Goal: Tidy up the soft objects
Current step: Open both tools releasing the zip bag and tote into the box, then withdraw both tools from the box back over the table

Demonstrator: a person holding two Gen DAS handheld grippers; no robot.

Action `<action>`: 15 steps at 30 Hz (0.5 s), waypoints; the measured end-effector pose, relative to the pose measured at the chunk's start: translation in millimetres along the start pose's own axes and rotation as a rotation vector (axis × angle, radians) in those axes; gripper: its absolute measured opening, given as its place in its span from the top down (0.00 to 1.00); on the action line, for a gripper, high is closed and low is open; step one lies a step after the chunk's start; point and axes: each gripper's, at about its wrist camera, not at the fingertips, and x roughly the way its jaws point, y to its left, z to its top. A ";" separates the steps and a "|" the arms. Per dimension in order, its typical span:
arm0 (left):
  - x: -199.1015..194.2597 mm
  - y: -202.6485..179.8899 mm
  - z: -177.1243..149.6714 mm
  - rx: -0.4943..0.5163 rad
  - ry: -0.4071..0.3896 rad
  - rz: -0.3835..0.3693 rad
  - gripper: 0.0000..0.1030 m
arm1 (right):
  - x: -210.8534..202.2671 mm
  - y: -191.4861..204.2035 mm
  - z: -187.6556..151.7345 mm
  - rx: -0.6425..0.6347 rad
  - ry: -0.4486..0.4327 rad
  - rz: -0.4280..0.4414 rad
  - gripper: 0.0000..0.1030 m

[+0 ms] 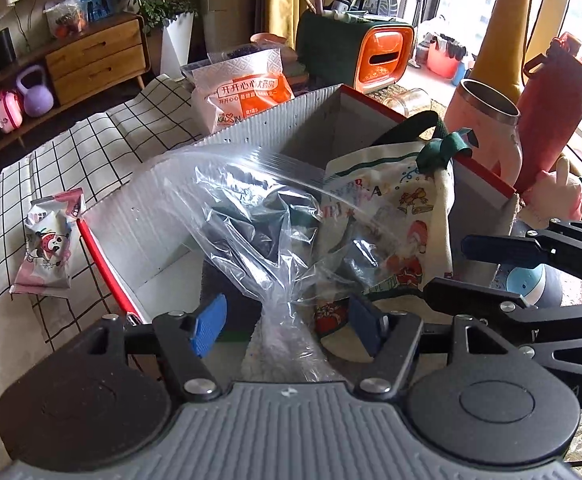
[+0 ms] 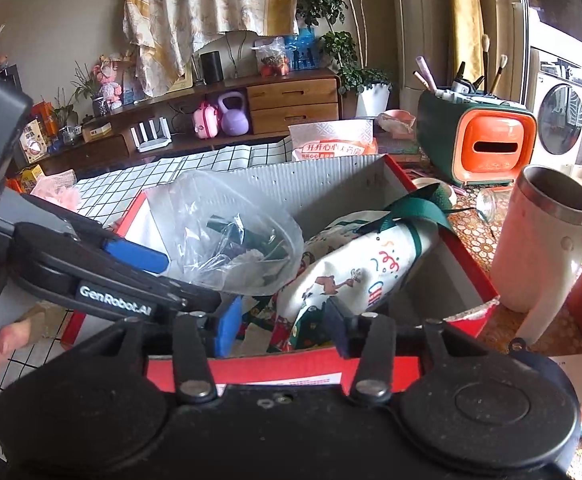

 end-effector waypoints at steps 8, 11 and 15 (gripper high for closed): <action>-36.1 5.7 -10.6 -0.007 -0.064 0.017 0.35 | -22.3 8.9 4.0 0.006 -0.020 -0.023 0.43; -50.5 9.4 -15.7 -0.020 -0.086 0.017 0.35 | -31.3 14.8 5.1 0.009 -0.030 -0.024 0.38; -69.4 15.7 -23.8 -0.034 -0.113 0.016 0.35 | -42.0 25.0 6.1 -0.001 -0.040 -0.025 0.28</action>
